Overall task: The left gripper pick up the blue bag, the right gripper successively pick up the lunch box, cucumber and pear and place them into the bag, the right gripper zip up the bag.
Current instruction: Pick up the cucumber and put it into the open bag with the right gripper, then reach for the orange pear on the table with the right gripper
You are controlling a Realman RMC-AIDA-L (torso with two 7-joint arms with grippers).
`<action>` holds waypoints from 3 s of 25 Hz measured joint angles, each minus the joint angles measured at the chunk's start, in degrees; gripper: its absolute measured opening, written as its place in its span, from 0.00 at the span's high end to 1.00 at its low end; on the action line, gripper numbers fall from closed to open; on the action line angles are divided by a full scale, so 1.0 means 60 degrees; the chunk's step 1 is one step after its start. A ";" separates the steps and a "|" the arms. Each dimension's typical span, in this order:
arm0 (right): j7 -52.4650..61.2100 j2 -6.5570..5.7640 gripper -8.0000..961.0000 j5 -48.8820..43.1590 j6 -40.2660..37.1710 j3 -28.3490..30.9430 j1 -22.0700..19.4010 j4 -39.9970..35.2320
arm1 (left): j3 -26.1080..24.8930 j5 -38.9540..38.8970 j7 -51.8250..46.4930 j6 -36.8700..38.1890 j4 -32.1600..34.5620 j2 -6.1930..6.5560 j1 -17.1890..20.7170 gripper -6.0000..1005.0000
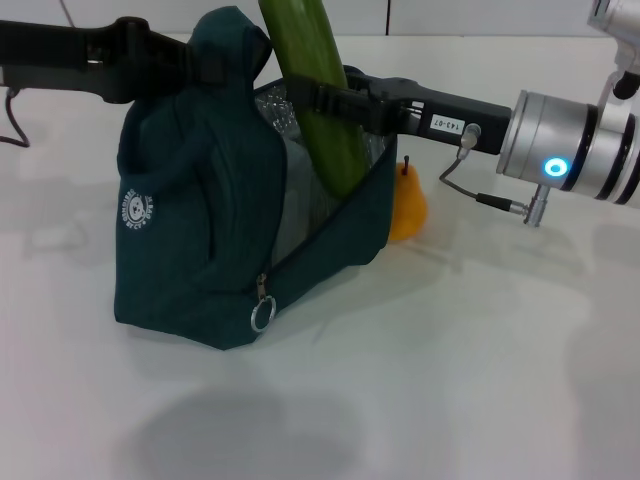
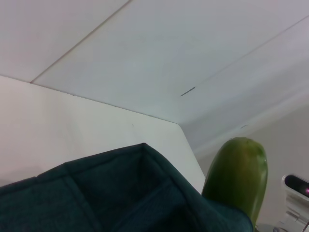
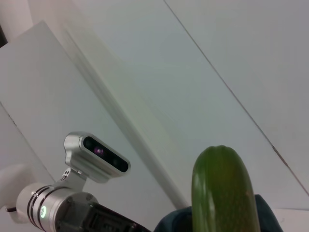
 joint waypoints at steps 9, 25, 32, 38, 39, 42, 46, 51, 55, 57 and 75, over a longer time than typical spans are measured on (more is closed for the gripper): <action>-0.0193 0.0000 0.29 -0.0208 0.0160 0.0060 -0.0183 -0.0119 | 0.0016 -0.0001 0.0037 0.0000 -0.0154 -0.0009 -0.0011 0.95; -0.0269 0.0015 0.26 -0.0156 -0.0541 0.0070 -0.0801 -0.0657 | 0.0015 0.0001 0.0080 0.0001 -0.0235 0.0014 -0.0004 0.95; -0.0254 0.0015 0.19 -0.0192 -0.0622 0.0072 -0.0909 -0.0805 | 0.0023 -0.0057 0.0083 0.0001 -0.0222 0.0026 0.0043 0.95; 0.0007 0.0010 0.08 0.0021 -0.0960 0.0071 -0.1736 -0.1888 | 0.0014 -0.0076 0.0083 0.0001 -0.0222 0.0034 0.0061 0.95; 0.0124 0.0012 0.08 0.0040 -0.0969 0.0064 -0.1951 -0.2201 | 0.0015 -0.0076 0.0083 0.0002 -0.0223 0.0034 0.0067 0.95; 0.0431 -0.0041 0.08 0.0145 -0.0816 0.0066 -0.2877 -0.3341 | 0.0015 -0.0080 0.0083 0.0007 -0.0237 0.0035 0.0078 0.95; 0.0405 -0.0095 0.08 0.0126 -0.0089 -0.0054 -0.4058 -0.4579 | 0.0015 -0.0083 0.0082 0.0011 -0.0238 0.0033 0.0114 0.95; -0.0191 -0.0136 0.08 0.0000 0.0945 -0.0674 -0.4603 -0.5043 | 0.0003 -0.0089 0.0083 0.0016 -0.0197 0.0011 0.0188 0.95; -0.1152 -0.0084 0.10 0.0006 0.1434 -0.1736 -0.4524 -0.5067 | 0.0000 -0.0089 0.0079 0.0016 -0.0179 -0.0009 0.0168 0.95; -0.1572 -0.0036 0.11 0.0039 0.1625 -0.2314 -0.4366 -0.5070 | 0.0001 -0.0088 0.0079 0.0017 -0.0180 -0.0011 0.0139 0.95; -0.3343 0.0000 0.20 0.2065 0.2536 -0.5145 -0.3779 -0.5005 | 0.0000 -0.0087 0.0082 0.0000 -0.0175 -0.0012 0.0100 0.95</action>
